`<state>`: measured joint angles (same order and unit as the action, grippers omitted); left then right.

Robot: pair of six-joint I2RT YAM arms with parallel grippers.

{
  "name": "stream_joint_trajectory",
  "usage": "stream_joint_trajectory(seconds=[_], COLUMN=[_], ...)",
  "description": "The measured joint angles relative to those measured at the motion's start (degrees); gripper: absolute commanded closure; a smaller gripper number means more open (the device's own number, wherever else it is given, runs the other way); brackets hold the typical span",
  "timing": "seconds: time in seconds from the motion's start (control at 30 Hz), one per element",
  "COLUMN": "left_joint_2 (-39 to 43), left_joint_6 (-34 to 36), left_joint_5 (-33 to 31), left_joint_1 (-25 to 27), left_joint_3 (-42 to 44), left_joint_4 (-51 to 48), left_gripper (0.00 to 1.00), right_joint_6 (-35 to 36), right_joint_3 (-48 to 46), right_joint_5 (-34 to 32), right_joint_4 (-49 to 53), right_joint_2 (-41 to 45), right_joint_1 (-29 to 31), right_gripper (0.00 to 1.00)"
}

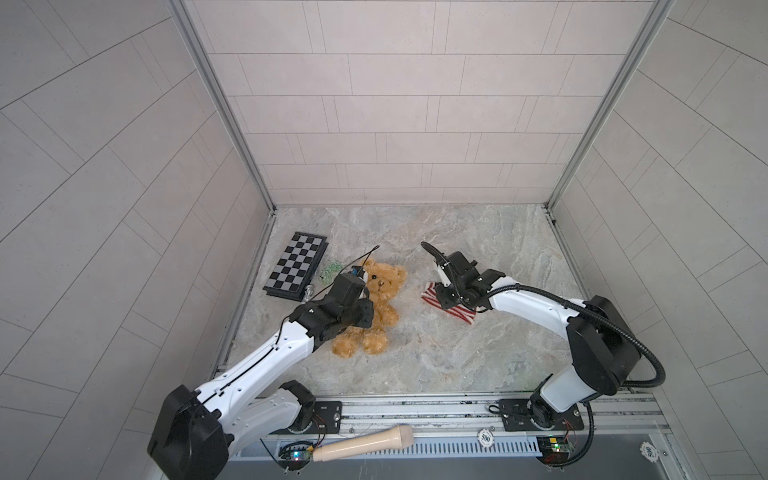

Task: Dress the teddy bear
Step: 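Grasp the sweater's edge with the right gripper while the left gripper holds the bear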

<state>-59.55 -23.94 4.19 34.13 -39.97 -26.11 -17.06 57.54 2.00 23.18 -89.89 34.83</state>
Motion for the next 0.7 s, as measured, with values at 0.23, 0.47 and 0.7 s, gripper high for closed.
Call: stream_joint_trajectory(seconds=[0.23,0.47,0.7], left_joint_2=[1.22,1.38,1.16], left_joint_6=[-0.04,-0.09,-0.11], left_joint_5=[2.23,3.63,4.00], left_joint_1=[0.00,0.00,0.00], left_joint_3=[0.94,2.08,2.10], left_joint_4=[-0.26,0.04,0.39], left_gripper=[0.77,0.77,0.77], right_joint_6=[2.69,4.20,5.14], right_joint_3=[-0.07,0.55,1.62], right_joint_5=[-1.25,-1.49,-2.38], right_joint_4=[4.09,5.92,6.27], right_joint_2=[-2.25,-5.51,-6.93], right_joint_1=[0.00,0.00,0.00], right_gripper=[0.60,0.62,0.69])
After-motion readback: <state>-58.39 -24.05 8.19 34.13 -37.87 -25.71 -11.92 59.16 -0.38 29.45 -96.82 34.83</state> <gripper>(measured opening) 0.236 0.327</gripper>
